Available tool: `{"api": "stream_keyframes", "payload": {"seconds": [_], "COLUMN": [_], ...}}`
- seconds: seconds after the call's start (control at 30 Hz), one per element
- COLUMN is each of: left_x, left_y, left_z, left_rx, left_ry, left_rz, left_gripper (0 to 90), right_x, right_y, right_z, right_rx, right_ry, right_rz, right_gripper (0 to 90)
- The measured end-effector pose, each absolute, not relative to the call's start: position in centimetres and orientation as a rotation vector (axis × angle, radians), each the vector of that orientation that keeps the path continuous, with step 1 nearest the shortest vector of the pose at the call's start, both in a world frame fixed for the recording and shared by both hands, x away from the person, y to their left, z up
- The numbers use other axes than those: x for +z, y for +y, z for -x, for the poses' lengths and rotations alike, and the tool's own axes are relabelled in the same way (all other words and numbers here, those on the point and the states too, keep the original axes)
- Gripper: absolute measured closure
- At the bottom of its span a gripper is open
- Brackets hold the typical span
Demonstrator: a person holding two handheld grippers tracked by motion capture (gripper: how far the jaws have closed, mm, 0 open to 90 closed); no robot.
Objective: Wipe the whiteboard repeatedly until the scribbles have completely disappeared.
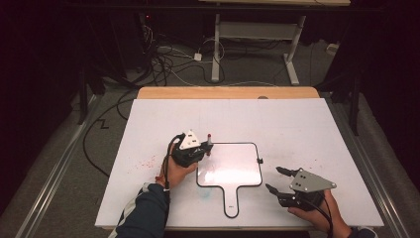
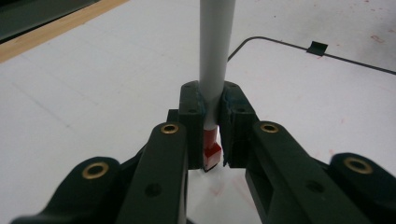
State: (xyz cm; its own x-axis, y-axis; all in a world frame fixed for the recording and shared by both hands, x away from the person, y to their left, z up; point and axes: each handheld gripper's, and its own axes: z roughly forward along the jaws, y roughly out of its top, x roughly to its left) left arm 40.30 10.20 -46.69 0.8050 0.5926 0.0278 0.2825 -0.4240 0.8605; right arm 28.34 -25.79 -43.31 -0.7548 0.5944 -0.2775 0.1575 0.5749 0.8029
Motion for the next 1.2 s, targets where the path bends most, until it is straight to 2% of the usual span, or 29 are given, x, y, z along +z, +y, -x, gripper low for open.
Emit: {"api": "stream_keyframes", "payload": {"seconds": [0.23, 0.8, 1.0, 1.2], "left_x": [-46.9, -46.7, -46.6, -46.8], "left_y": [10.7, 7.1, 8.5, 11.8], "left_z": [-39.3, -36.3, -37.0, -38.2], "left_rx": [0.362, 0.31, 0.351, 0.385], "left_ry": [0.663, 0.485, 0.519, 0.64], "left_rz": [-2.007, -2.062, -2.077, -2.04], "left_gripper": [78.8, 78.8, 78.8, 78.8], "right_x": [-43.2, -43.3, -43.3, -43.3], "right_y": [-25.7, -25.5, -25.6, -25.6], "right_z": [-28.2, -28.3, -28.2, -28.2], "right_rx": [1.084, 1.078, 1.076, 1.075], "right_ry": [2.274, 2.28, 2.279, 2.276], "right_rz": [-0.593, -0.581, -0.585, -0.583], "right_gripper": [38.3, 38.2, 38.2, 38.2]}}
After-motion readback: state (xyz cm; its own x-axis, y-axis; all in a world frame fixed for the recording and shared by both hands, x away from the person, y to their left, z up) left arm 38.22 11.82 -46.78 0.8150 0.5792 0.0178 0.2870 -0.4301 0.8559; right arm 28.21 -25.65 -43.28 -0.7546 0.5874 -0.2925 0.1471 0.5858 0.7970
